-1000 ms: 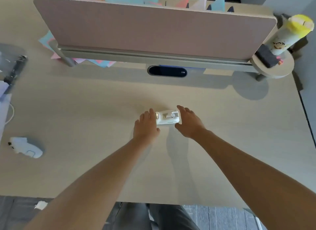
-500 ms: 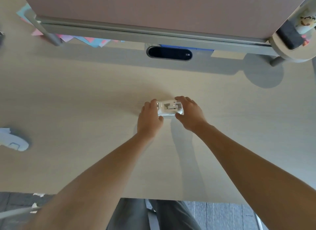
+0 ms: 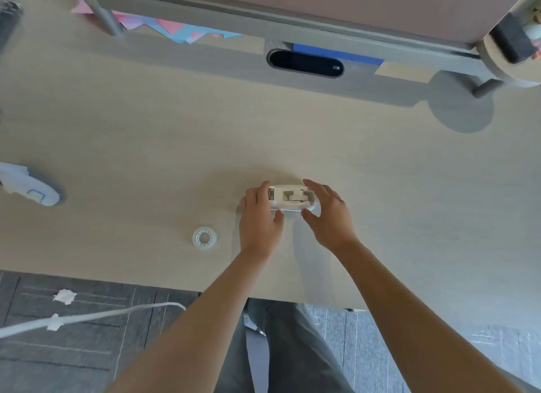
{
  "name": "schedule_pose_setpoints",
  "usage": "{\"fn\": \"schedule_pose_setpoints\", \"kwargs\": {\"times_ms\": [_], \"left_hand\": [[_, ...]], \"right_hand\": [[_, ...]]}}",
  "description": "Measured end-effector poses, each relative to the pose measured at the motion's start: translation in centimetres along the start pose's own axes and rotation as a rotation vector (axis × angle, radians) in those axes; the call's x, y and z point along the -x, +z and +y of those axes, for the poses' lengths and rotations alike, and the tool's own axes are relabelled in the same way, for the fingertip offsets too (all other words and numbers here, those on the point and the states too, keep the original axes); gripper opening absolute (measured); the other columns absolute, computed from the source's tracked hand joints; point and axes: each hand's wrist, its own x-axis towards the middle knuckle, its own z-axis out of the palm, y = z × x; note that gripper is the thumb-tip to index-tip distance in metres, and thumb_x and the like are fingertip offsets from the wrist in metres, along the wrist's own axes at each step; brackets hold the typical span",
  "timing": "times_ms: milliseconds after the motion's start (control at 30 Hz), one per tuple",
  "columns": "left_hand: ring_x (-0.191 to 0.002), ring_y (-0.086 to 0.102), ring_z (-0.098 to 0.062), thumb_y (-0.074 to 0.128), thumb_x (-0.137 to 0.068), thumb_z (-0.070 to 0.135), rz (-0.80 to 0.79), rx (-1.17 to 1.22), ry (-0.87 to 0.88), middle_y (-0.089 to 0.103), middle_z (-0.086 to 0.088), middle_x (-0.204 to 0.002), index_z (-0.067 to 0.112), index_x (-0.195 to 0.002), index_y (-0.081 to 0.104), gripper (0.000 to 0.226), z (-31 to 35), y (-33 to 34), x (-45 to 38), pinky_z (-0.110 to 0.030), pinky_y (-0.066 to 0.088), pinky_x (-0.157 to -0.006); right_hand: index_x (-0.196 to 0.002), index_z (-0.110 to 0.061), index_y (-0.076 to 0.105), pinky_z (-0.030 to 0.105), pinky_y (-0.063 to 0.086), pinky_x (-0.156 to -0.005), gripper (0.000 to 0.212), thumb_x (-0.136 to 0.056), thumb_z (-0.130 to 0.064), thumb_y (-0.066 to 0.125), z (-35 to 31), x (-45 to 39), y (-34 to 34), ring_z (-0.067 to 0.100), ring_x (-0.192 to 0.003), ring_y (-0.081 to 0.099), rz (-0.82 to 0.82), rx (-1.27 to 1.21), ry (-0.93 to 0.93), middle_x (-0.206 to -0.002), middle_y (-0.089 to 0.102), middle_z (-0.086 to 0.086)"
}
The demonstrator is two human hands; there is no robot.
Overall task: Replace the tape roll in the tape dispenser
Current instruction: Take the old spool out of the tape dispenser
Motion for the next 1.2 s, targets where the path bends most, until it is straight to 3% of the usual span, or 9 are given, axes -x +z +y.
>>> {"fn": "schedule_pose_setpoints", "kwargs": {"times_ms": [133,333,533,733,833,933,1033,1100,1200], "left_hand": [[-0.127,0.055,-0.03,0.074,-0.084,0.012,0.031,0.008,0.128,0.056,-0.007,-0.146,0.013,-0.148,0.046,0.069,-2.9,0.0,2.4,-0.045,0.048,-0.106],[-0.129,0.051,-0.029,0.077,-0.083,0.02,0.083,0.005,0.191,0.058,-0.007,-0.144,0.013,-0.148,0.044,0.074,-5.7,0.6,4.5,-0.047,0.048,-0.106],[-0.125,0.048,-0.025,0.077,-0.082,0.027,0.146,0.02,0.246,0.058,-0.008,-0.14,0.012,-0.15,0.042,0.078,-7.2,1.7,5.0,-0.043,0.048,-0.105],[-0.124,0.048,-0.027,0.079,-0.081,0.033,0.209,-0.009,0.314,0.059,-0.007,-0.139,0.012,-0.153,0.038,0.085,-8.3,2.5,5.2,-0.04,0.046,-0.103],[-0.124,0.047,-0.026,0.077,-0.083,0.038,0.231,-0.006,0.365,0.057,-0.004,-0.14,0.015,-0.162,0.022,0.099,-8.7,2.6,5.7,-0.041,0.045,-0.104],[-0.136,0.044,-0.028,0.071,-0.088,0.044,0.253,0.009,0.43,0.042,-0.007,-0.159,0.035,-0.164,0.0,0.105,-9.3,2.9,7.1,-0.043,0.044,-0.108],[-0.137,0.046,-0.038,0.064,-0.093,0.044,0.318,-0.101,0.499,0.027,-0.017,-0.169,0.039,-0.163,0.016,0.085,-9.6,3.8,8.7,-0.05,0.048,-0.104],[-0.133,0.048,-0.039,0.061,-0.096,0.046,0.349,-0.198,0.511,0.029,-0.017,-0.167,0.034,-0.16,0.03,0.073,-9.5,4.4,8.9,-0.05,0.05,-0.101],[-0.131,0.049,-0.037,0.056,-0.097,0.048,0.371,-0.261,0.511,0.039,-0.016,-0.16,0.03,-0.158,0.035,0.067,-9.5,4.4,8.8,-0.048,0.048,-0.101]], "right_hand": [[-0.153,-0.017,0.052,0.024,0.041,-0.108,0.067,-0.091,-0.01,0.074,0.4,3.3,2.2,0.024,-0.14,0.054,0.029,-0.067,-0.036,-0.151,0.06,0.001],[-0.151,-0.019,0.053,0.027,0.049,-0.108,0.068,-0.089,-0.006,0.076,1.3,5.9,5.6,0.015,-0.132,0.06,0.132,-0.283,-0.07,-0.142,0.065,-0.002],[-0.147,-0.025,0.055,0.051,0.06,-0.089,0.064,-0.087,-0.009,0.072,2.5,6.7,7.7,0.027,-0.109,0.073,0.232,-0.454,-0.072,-0.127,0.071,0.009],[-0.144,-0.029,0.057,0.04,0.06,-0.08,0.062,-0.088,-0.007,0.072,3.0,7.4,8.9,0.02,-0.096,0.072,0.297,-0.423,-0.137,-0.118,0.073,0.005],[-0.147,-0.031,0.055,0.032,0.059,-0.084,0.063,-0.091,-0.007,0.072,3.6,7.7,9.5,0.017,-0.097,0.073,0.326,-0.394,-0.194,-0.118,0.074,-0.004],[-0.151,-0.035,0.049,0.026,0.058,-0.094,0.067,-0.093,-0.009,0.07,4.3,7.8,10.5,0.016,-0.109,0.071,0.362,-0.388,-0.25,-0.118,0.071,-0.029],[-0.153,-0.039,0.043,0.023,0.054,-0.099,0.069,-0.095,-0.013,0.069,5.0,7.6,11.1,0.008,-0.112,0.069,0.39,-0.307,-0.294,-0.108,0.063,-0.05],[-0.154,-0.037,0.043,0.032,0.054,-0.106,0.066,-0.096,-0.017,0.069,5.0,7.8,11.0,0.004,-0.117,0.068,0.429,-0.307,-0.328,-0.117,0.064,-0.044],[-0.15,-0.03,0.052,0.035,0.048,-0.114,0.053,-0.099,-0.023,0.066,4.5,8.1,10.6,0.002,-0.133,0.057,0.537,-0.279,-0.379,-0.14,0.062,-0.016]]}}
